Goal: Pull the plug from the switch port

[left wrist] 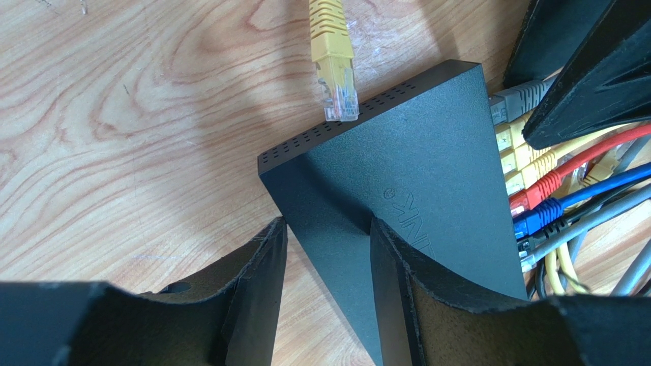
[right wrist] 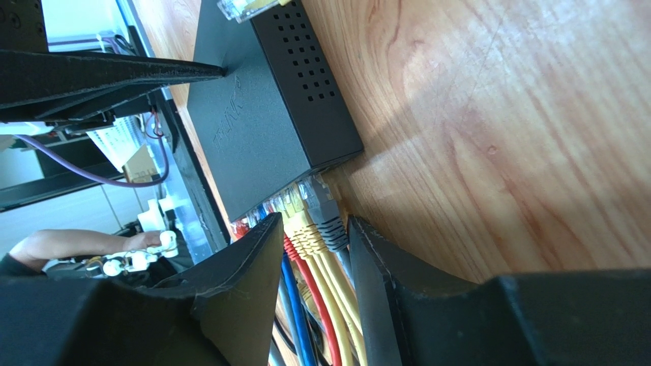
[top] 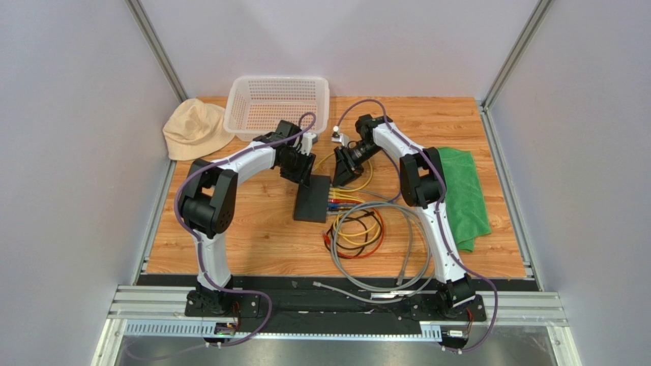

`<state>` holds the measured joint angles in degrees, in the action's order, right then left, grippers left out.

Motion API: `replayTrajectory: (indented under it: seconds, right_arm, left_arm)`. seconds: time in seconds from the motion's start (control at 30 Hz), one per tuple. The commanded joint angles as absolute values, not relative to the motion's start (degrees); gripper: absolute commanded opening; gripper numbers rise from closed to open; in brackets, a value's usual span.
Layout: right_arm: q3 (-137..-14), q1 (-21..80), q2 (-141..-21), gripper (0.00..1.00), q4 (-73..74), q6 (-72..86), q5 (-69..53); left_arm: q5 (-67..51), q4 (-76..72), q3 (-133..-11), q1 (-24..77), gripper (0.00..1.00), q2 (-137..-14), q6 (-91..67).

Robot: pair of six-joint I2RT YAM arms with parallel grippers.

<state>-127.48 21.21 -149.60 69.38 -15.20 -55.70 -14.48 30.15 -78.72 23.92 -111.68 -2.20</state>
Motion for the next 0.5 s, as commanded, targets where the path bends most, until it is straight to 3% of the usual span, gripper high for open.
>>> replayTrajectory:
  seconds: [0.0, 0.3, 0.47]
  right_arm:
    - [-127.97, 23.47, -154.16, 0.45, 66.10, -15.03, -52.38]
    - [-126.91, 23.82, -154.95, 0.42, 62.58, -10.02, -51.50]
    - [-126.56, 24.34, -154.78, 0.47, 60.56, -6.59, -50.89]
  left_arm:
    - [-11.78, 32.34, -78.05, 24.79, 0.52, -112.94, -0.09]
    - [-11.60, 32.43, -78.05, 25.22, 0.52, -112.94, 1.32]
    - [-11.51, 32.43, -78.13, 25.66, 0.52, -113.03, 1.49]
